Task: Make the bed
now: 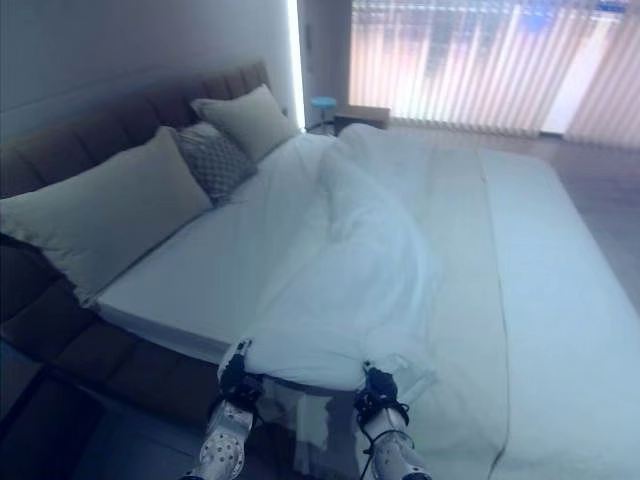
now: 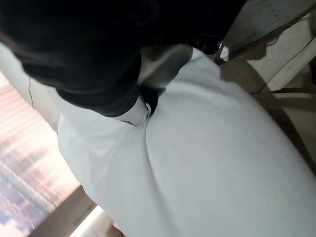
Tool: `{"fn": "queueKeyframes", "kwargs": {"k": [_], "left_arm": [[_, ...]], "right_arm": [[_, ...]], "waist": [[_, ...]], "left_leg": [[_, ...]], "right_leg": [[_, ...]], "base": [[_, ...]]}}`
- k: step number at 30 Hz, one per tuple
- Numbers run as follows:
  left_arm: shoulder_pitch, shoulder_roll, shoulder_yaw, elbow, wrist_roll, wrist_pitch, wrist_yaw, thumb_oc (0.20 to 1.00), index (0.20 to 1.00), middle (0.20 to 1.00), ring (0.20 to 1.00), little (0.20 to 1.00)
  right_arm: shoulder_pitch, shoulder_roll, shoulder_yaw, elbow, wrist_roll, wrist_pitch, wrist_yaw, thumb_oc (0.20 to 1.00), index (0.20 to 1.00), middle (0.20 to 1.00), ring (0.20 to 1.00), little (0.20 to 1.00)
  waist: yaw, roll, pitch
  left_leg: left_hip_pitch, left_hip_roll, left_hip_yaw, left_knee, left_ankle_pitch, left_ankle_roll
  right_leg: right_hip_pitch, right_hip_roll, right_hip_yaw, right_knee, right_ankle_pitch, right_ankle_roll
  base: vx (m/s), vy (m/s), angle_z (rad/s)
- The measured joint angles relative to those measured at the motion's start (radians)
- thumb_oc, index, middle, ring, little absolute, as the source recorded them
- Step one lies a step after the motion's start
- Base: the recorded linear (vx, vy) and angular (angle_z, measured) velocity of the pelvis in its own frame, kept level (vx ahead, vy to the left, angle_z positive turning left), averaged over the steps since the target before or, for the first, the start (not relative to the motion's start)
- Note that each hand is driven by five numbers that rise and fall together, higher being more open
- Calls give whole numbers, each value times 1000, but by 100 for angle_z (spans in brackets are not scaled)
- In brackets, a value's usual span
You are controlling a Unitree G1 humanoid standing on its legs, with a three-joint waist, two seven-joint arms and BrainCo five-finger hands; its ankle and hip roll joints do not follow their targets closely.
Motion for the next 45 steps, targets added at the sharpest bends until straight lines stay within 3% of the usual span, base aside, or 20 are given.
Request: {"fn": "queueKeyframes", "kwargs": {"k": [3,5,6,11,12,13,14,15,17,19,20,21,23,25,27,29,30,32,34,45], "left_arm": [[0,0,-8,17,0,0,1,200,200,200,200,200],[1,15,-8,26,-1,0,5,200,200,200,200,200],[-2,13,-8,26,0,0,5,200,200,200,200,200],[-2,-12,-11,55,0,1,5,200,200,200,200,200],[-3,-20,-17,56,0,4,3,200,200,200,200,200],[-3,-20,-20,58,0,5,2,200,200,200,200,200],[-14,-7,-17,58,0,6,2,200,200,200,200,200],[-16,2,-13,64,0,6,4,200,200,200,200,200],[-34,24,-14,104,0,9,-1,200,200,200,200,200],[-42,28,-12,111,0,8,-1,200,200,200,200,200],[-44,33,-12,112,2,8,-2,200,200,200,200,200],[-38,39,0,112,1,8,0,200,200,200,200,200],[-40,34,17,122,2,8,-3,200,200,200,200,200],[-23,35,35,120,1,9,-7,200,200,200,200,200],[-4,30,48,122,1,9,-8,200,200,200,200,200],[4,26,49,123,1,9,-6,200,200,200,200,200],[27,17,52,126,2,12,-8,200,200,200,200,200],[40,-17,54,149,11,29,-9,200,200,200,200,200],[41,-22,54,186,43,43,-13,200,200,200,200,200],[32,-22,54,418,180,87,-78,200,200,200,200,200]], "right_arm": [[-2,-7,1,7,0,1,-5,200,200,200,200,200],[1,-3,5,-1,-1,1,-4,200,200,200,200,200],[1,-5,5,-3,-1,1,-4,200,200,200,200,200],[5,-28,-3,-6,0,2,-6,200,200,200,200,200],[3,-42,-4,-5,0,3,-7,200,200,200,200,200],[3,-47,-4,-5,0,3,-6,200,200,200,200,200],[2,-24,-3,3,0,7,-9,200,200,200,200,200],[6,-11,-4,3,-1,8,-12,200,200,200,200,200],[20,-6,-2,0,-2,21,-4,200,200,200,200,200],[38,7,2,3,-2,25,-7,200,200,200,200,200],[40,14,-2,3,-2,26,-4,200,200,200,200,200],[17,29,-4,7,-2,23,-14,200,200,200,200,200],[35,33,1,5,-1,24,-5,200,200,200,200,200],[35,35,16,11,-2,26,0,200,200,200,200,200],[31,29,27,17,-12,24,8,200,200,200,200,200],[30,28,27,35,-23,24,11,200,200,200,200,200],[52,28,27,48,-24,23,15,200,200,200,200,200],[82,18,23,73,-24,18,13,200,200,200,200,200],[97,19,24,110,-23,20,10,200,200,200,200,200],[81,29,-19,369,-81,40,25,200,200,200,200,200]], "waist": [[29,3,11],[47,-25,10],[45,-25,10],[27,-28,2],[28,-11,1],[25,1,-5],[33,-55,-7],[37,-76,-12],[51,-79,-11],[58,-58,-15],[55,-68,-19],[76,-50,-7],[77,-18,-9],[86,-19,-9],[81,-22,-11],[82,-24,-12],[80,-33,-15],[64,-8,-17],[55,0,-21],[51,-7,-27]], "left_leg": [[-7,39,66,-13,-16,-49],[-29,60,64,81,-55,-33],[-39,82,38,100,-69,-55],[-2,289,-64,77,-94,-98],[23,286,-83,67,-91,-94],[27,279,-82,73,-134,-132],[26,203,-78,120,-177,-188],[9,158,-67,162,-211,-162],[-2,83,-5,236,-239,-102],[-32,76,67,254,-245,-47],[-41,50,85,270,-246,-28],[-53,41,108,260,-250,4],[-45,57,96,209,-218,33],[34,57,116,71,-145,54],[93,35,98,-26,-102,68],[106,15,69,-46,-100,71],[110,-15,47,-60,-99,71],[129,-30,18,-93,-91,77],[142,-26,6,-108,-82,76],[157,-24,27,-128,-85,64]], "right_leg": [[-25,-13,30,20,-8,-34],[-51,-59,18,32,12,-16],[-56,-60,21,33,21,-9],[-104,-96,82,107,-2,67],[-116,-116,107,128,-8,103],[-120,-124,116,138,-9,128],[-122,-201,162,116,10,169],[-107,-238,170,79,46,169],[-102,-311,164,44,179,95],[-133,-346,121,61,250,65],[-149,-343,81,64,329,61],[-195,-352,21,88,447,7],[-251,-299,59,184,291,94],[-260,-196,-78,289,95,80],[-220,-69,-122,247,35,55],[-178,8,-113,131,30,42],[-111,45,-95,0,84,23],[-59,52,-26,-71,100,-20],[-48,56,5,-74,102,-23],[14,67,-11,-178,114,-41]], "base": [[60,241,12],[118,322,-51],[132,367,-37],[169,630,-18],[98,423,-19],[164,877,-25],[115,660,-22],[42,944,-39],[-28,490,-37],[-46,592,-5],[-6,907,-19],[54,540,-29],[28,440,-23],[0,355,-27],[4,169,-32],[15,132,-25],[25,106,-6],[40,72,38],[43,34,45],[18,4,2]]}}
